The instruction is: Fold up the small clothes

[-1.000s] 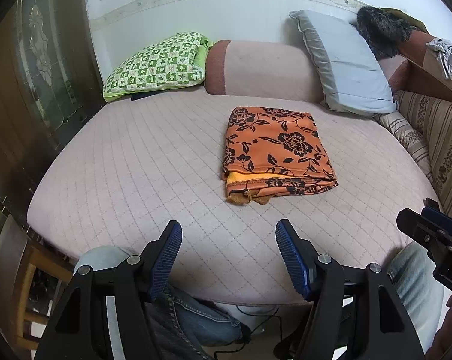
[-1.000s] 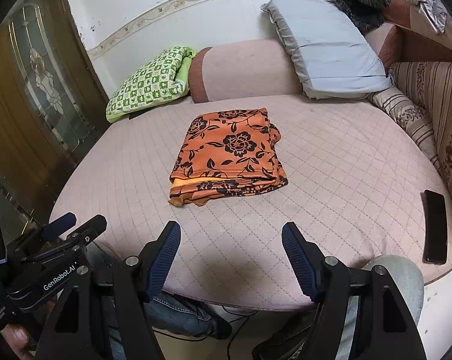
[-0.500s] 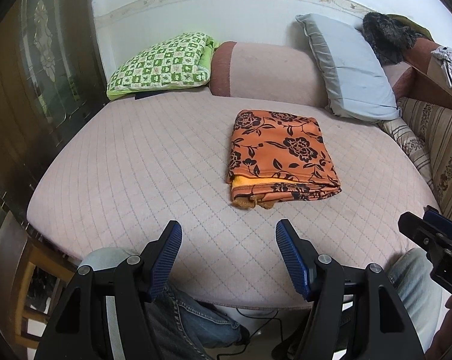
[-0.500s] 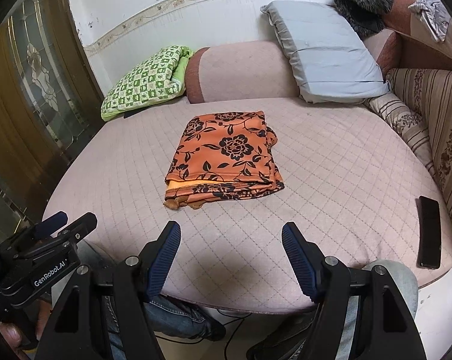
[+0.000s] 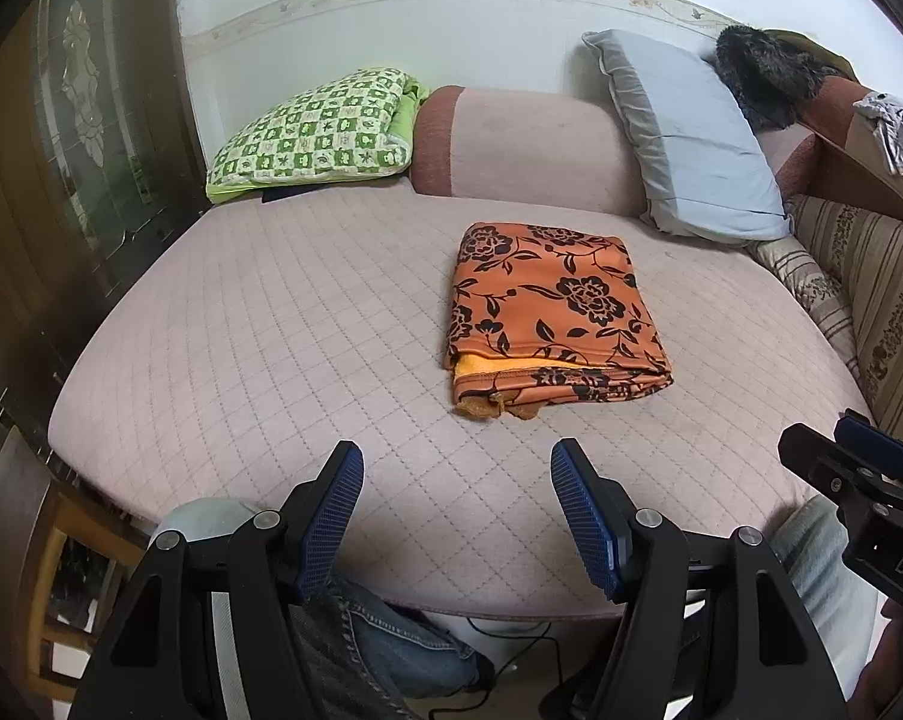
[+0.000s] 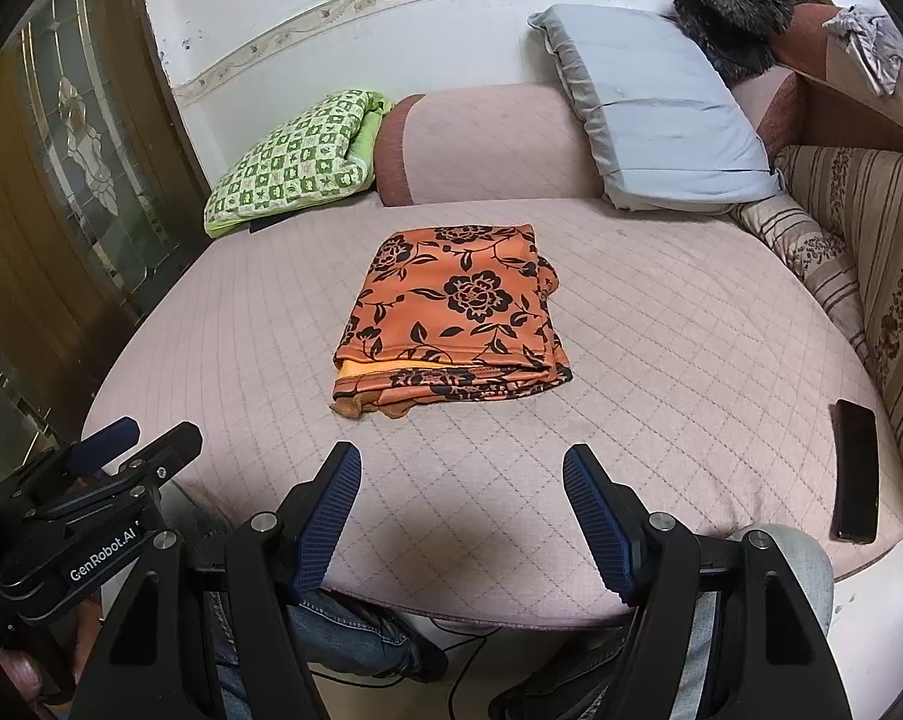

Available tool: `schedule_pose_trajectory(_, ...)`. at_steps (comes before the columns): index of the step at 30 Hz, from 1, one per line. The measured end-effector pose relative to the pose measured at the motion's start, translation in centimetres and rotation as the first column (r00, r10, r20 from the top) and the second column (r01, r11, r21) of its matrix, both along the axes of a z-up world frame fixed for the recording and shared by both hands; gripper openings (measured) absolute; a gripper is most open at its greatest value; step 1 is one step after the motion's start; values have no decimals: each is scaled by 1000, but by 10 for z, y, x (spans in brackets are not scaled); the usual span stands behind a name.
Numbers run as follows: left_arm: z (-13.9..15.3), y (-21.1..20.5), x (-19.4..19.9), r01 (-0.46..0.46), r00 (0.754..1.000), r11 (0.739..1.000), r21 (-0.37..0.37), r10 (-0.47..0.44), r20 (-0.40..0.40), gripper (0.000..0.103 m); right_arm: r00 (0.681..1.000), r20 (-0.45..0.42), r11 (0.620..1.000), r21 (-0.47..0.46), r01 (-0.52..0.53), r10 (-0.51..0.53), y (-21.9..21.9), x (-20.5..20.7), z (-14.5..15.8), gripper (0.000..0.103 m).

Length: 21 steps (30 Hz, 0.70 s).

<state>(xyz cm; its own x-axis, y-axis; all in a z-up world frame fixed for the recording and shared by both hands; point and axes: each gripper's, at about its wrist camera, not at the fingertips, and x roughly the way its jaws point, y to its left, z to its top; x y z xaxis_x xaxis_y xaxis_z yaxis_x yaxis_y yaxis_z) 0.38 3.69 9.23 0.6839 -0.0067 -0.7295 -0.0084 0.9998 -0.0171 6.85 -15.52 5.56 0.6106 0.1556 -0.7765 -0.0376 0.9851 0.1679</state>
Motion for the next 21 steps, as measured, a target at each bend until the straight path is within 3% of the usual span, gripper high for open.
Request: schedule_pose_trajectory(21,5,-6,-7,6,1000,1000,5,-6,16,65,1000,9,1000,-9,-3,3,-3,-1,2,72)
